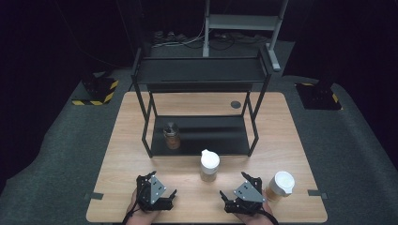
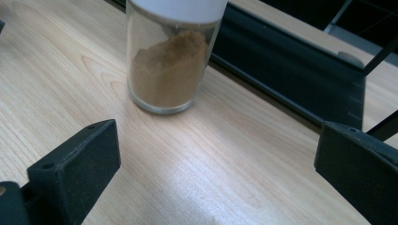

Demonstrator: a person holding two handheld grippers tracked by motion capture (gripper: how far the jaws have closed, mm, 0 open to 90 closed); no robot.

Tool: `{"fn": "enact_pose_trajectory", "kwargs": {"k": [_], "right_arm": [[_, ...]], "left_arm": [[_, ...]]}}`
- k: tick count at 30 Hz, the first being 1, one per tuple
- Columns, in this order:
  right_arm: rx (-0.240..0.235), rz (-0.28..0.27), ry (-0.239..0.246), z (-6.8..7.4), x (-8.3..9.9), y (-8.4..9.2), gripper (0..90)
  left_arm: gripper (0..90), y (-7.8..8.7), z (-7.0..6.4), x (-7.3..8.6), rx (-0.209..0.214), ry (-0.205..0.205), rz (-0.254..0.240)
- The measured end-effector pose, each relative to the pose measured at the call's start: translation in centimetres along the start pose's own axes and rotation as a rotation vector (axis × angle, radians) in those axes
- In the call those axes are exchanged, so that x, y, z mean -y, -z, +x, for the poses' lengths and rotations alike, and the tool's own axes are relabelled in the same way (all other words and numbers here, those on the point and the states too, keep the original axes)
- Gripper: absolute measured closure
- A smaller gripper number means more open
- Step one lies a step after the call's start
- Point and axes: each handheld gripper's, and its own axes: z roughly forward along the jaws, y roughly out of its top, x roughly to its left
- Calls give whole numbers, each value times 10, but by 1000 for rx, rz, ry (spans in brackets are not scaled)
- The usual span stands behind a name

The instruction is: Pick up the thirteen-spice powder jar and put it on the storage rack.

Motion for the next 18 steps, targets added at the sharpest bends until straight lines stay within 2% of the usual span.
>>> {"fn": "enact_pose_trajectory", "kwargs": {"k": [6, 18], "right_arm": [[-5, -41, -20, -3, -2, 3, 0], [-17, -66, -26, -5, -16, 4, 0]], "left_arm": [[8, 0, 1, 0, 2, 4, 3], [8, 0, 2, 0, 7, 11, -1]]}}
